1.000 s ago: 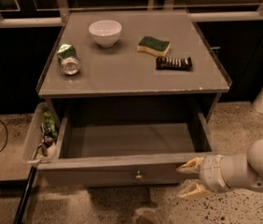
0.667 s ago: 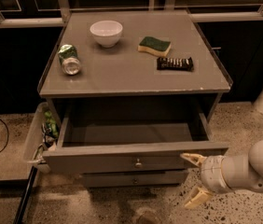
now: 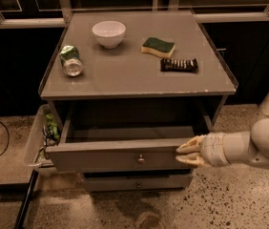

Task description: Close top drawer

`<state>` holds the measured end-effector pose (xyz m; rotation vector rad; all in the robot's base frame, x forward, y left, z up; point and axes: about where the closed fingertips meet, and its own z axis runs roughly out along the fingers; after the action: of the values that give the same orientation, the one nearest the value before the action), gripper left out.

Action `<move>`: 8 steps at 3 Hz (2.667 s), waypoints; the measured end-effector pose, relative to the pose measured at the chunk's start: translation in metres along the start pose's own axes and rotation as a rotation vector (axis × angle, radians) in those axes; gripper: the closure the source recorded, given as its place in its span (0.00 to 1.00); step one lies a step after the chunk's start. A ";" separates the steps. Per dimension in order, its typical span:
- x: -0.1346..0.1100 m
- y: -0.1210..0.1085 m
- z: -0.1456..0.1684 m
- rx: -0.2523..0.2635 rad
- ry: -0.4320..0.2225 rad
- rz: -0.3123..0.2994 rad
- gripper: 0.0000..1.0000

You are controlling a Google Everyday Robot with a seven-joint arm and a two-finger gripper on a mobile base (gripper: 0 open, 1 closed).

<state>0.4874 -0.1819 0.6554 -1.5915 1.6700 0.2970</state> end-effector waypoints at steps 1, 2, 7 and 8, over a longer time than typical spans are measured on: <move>0.005 -0.027 0.006 0.006 -0.011 -0.023 0.84; 0.015 -0.054 0.014 0.016 0.001 -0.023 1.00; 0.015 -0.053 0.014 0.016 0.001 -0.023 0.00; 0.014 -0.049 0.010 0.003 0.004 -0.029 0.00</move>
Offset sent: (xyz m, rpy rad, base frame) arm 0.2200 -0.0598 -0.0150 -0.0637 -0.0575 -0.0678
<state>0.5380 -0.1945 0.6561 -1.6132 1.6482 0.2763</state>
